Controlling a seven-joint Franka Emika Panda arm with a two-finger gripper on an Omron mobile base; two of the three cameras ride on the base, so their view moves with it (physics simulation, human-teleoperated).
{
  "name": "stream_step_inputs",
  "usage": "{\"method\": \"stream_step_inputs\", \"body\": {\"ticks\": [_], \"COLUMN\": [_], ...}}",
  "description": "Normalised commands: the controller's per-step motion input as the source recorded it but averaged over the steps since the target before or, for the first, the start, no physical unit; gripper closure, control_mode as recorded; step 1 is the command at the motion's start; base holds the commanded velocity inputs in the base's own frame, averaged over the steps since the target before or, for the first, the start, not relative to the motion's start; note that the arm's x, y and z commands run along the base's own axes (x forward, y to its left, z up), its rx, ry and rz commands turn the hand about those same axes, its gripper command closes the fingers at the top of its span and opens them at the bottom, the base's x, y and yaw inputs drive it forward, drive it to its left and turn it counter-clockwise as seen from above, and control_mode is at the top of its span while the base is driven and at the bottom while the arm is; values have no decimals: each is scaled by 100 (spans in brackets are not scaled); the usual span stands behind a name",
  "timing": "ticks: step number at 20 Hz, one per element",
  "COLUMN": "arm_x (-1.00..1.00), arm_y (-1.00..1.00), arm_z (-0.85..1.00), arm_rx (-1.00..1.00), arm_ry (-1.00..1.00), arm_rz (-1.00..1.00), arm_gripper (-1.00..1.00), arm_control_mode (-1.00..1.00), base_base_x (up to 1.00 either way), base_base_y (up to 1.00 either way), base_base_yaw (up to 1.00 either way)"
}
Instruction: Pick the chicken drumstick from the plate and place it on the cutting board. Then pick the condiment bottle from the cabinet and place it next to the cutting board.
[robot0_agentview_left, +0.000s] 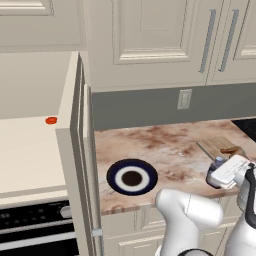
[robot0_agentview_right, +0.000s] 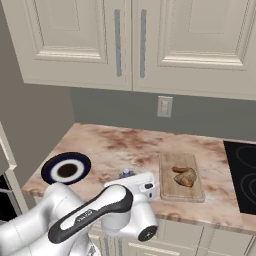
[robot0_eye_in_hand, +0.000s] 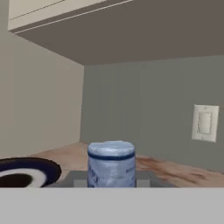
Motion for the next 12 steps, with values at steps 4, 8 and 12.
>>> {"method": "stream_step_inputs", "body": {"ticks": [4, 8, 12], "arm_x": [21, 20, 17], "arm_y": [-19, -19, -19], "arm_z": [-25, -23, -23], "arm_rx": [0, 0, 0], "arm_ry": [0, 0, 0], "arm_rz": [-2, -2, -1], "arm_gripper": [100, 100, 100], "arm_control_mode": [-100, -100, -100], "base_base_x": [0, 0, 0], "base_base_y": [0, 0, 0], "base_base_yaw": [0, 0, 0]}}
